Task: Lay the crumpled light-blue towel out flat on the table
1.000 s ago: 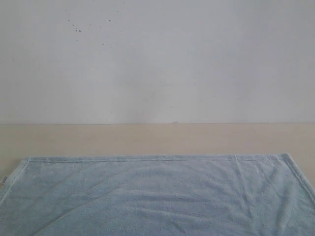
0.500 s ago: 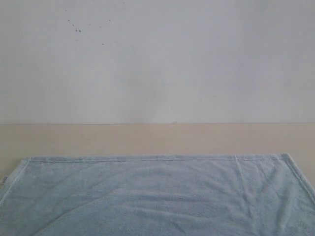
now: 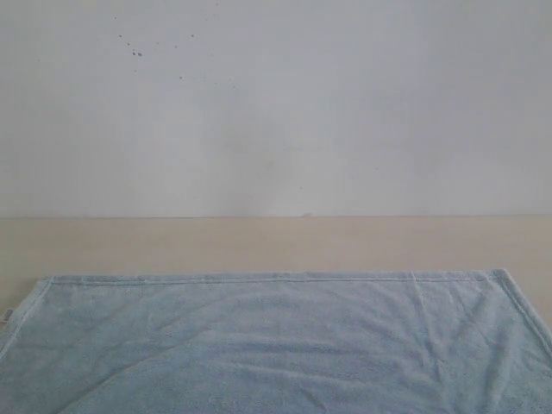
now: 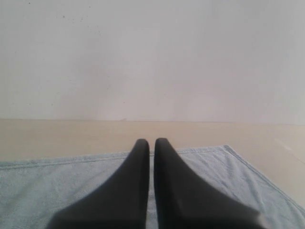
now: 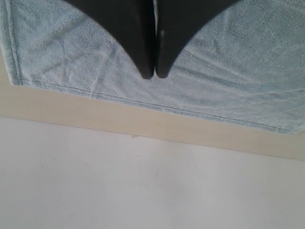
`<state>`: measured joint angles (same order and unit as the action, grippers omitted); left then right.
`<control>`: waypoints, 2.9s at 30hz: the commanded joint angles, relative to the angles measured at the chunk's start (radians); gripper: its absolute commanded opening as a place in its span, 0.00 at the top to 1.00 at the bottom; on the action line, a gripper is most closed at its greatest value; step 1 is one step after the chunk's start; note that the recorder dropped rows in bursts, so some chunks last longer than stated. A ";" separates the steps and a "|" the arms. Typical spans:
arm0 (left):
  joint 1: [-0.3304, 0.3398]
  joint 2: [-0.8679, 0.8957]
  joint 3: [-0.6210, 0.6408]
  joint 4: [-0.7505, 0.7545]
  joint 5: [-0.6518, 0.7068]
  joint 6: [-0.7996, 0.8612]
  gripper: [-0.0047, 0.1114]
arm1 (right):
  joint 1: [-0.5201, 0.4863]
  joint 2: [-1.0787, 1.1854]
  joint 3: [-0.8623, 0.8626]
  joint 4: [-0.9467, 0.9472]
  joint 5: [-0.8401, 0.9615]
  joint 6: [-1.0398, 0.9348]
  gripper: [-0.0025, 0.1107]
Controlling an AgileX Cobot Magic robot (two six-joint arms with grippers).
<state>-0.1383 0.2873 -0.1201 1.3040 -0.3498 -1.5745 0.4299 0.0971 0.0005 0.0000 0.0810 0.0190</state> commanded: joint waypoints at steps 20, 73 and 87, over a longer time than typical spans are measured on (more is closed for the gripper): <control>-0.002 -0.063 0.004 -0.003 -0.002 -0.002 0.92 | -0.002 -0.005 0.000 -0.006 -0.010 0.004 0.98; -0.141 -0.287 0.120 -1.255 0.248 1.639 0.92 | -0.002 -0.005 0.000 -0.006 -0.010 0.004 0.98; -0.141 -0.287 0.120 -1.326 0.305 1.674 0.92 | -0.002 -0.005 0.000 -0.006 -0.010 0.004 0.98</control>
<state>-0.2746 0.0030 -0.0040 -0.0077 -0.0550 0.1249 0.4299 0.0971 0.0005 0.0000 0.0810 0.0229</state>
